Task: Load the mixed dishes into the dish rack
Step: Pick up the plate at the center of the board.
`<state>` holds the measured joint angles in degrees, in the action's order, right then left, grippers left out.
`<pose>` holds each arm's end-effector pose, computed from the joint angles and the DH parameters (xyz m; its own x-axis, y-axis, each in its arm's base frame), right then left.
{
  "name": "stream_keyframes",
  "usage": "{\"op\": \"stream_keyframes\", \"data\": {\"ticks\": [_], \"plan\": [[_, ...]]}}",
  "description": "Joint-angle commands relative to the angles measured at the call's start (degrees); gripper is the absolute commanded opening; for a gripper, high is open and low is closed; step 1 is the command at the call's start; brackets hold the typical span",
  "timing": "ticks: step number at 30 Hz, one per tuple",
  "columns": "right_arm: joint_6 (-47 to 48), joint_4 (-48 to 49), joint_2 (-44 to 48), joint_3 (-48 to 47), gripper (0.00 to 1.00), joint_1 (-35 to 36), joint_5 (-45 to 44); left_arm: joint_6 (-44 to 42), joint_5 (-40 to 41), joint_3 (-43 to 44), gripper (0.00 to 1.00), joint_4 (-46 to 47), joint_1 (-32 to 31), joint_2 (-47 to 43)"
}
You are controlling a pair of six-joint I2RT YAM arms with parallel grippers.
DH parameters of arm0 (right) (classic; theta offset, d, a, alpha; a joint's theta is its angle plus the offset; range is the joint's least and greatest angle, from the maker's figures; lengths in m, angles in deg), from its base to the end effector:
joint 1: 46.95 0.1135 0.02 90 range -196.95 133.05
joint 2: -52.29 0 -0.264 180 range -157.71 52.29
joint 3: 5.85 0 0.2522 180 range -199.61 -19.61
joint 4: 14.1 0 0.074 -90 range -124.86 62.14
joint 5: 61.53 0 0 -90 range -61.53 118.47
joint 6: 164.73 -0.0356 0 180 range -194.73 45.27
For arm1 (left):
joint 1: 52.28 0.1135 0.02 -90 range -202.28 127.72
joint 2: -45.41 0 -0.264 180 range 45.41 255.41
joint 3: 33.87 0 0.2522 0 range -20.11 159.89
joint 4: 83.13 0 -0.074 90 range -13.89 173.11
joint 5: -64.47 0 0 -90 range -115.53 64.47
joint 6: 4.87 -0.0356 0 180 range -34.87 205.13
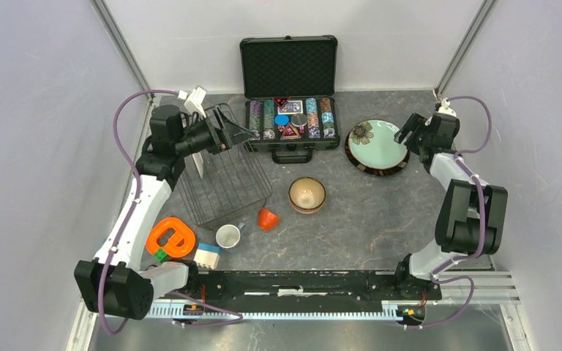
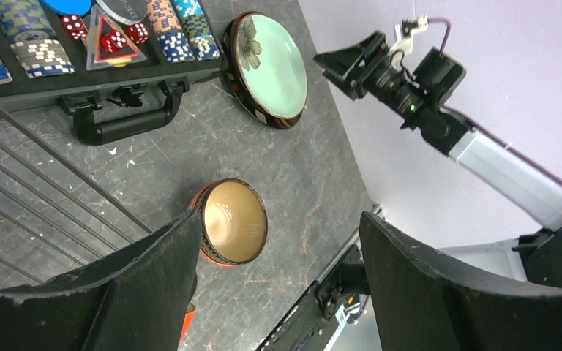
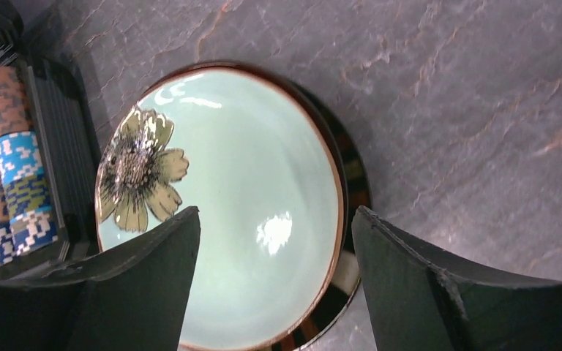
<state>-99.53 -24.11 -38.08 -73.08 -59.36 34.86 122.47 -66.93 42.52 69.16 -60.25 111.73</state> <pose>0.3380 -0.0703 0.2186 -0.4334 0.5222 -0.7345 0.3353 0.8499 0.4064 0.2525 -0.0591 0.3689 -0.6802 -0.3642 -0.6361 0.3969 0.5466 -0.7374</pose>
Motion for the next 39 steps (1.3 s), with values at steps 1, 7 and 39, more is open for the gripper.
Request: {"op": "stream_keyframes", "data": {"ticks": [1, 7, 39], "plan": [[4.62, -3.48, -5.06, -7.52, 0.79, -0.17, -1.81, -5.11, 4.05, 3.81, 0.83, -4.37, -3.51, -0.17], [9.95, -7.50, -12.12, -15.30, 0.73, -0.17, -1.11, -7.96, 12.04, 6.69, 0.83, -6.60, -12.91, 3.19], [19.54, -10.25, -12.15, -10.08, 0.22, -0.71, 0.92, 1.66, 39.30, 51.93, 0.76, 3.85, -39.58, 66.86]]}}
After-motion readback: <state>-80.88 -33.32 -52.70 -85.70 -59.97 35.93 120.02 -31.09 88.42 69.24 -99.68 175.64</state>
